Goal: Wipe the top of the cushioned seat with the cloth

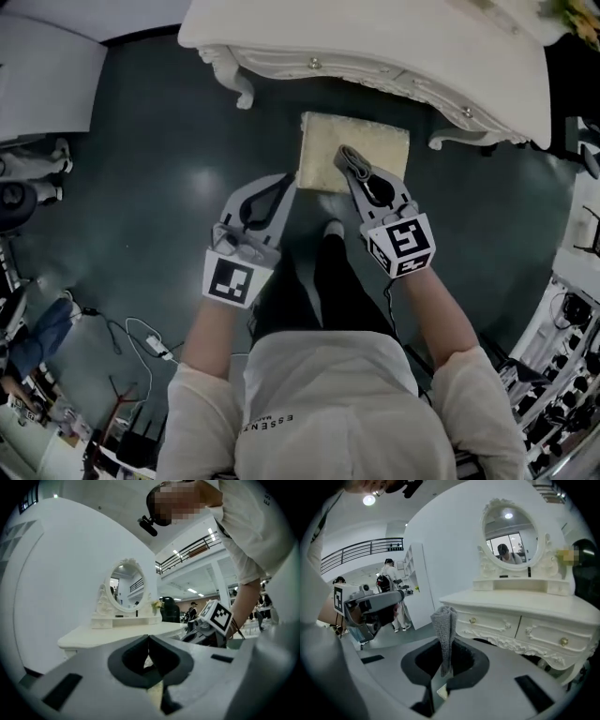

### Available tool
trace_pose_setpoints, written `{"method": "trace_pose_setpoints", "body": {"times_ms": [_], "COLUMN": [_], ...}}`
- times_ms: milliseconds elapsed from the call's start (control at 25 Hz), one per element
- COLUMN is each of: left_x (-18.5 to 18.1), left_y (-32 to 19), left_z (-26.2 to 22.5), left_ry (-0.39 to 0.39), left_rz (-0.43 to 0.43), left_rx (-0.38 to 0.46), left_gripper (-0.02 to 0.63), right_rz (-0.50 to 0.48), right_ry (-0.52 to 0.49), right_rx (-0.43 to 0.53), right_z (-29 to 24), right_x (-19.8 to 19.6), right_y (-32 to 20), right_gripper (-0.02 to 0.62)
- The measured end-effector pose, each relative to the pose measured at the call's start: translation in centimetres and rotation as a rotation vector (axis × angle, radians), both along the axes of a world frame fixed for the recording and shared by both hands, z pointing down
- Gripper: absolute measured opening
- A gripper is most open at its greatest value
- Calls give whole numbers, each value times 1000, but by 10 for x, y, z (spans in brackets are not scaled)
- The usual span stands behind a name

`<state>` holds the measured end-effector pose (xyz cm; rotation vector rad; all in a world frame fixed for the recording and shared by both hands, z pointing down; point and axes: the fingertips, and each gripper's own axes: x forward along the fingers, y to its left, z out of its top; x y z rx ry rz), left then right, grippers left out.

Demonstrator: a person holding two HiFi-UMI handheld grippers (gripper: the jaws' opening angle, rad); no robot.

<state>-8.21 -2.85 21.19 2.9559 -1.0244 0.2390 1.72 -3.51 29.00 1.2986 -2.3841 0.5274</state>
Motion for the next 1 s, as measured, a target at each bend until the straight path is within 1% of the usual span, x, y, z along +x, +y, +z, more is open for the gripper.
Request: {"method": "trace_pose_setpoints", "body": {"times_ms": [80,200,320,440,560,680,800,920,1000], "left_x": [2,4,1,-4,-6,-3,2,-2,-5], "left_y": [-1,-3,-7,-13,-18,-24,-33,-36,-38], "left_z": [23,60,102,142,180,209,229,243,248], "left_ry": [3,0,3,7,-16,-36,-41,-25,-6], "left_rz": [-35,-65,-98,-131,-138,-131,-126,-142,-156], "left_rx": [-6,-13,-37,-66,-90,-85,-66,-94,-109], "left_gripper": [3,3,3,3,3,3,3,3,3], "right_rz": [-16,-26,-32,-16,12,33,38,39,58], "right_ry": [2,-11,-26,-41,-61,-79,-71,-42,-14], "right_rx": [-46,-130,-219,-295,-368,-419,-458,-481,-497], "right_z": [36,90,144,193,236,273,302,324,337], "right_x": [3,5,1,-3,-7,-11,-16,-23,-23], "right_y": [-6,-13,-22,-33,-48,-66,-83,-93,-99], "right_gripper": [31,31,31,31,31,31,31,31,31]}}
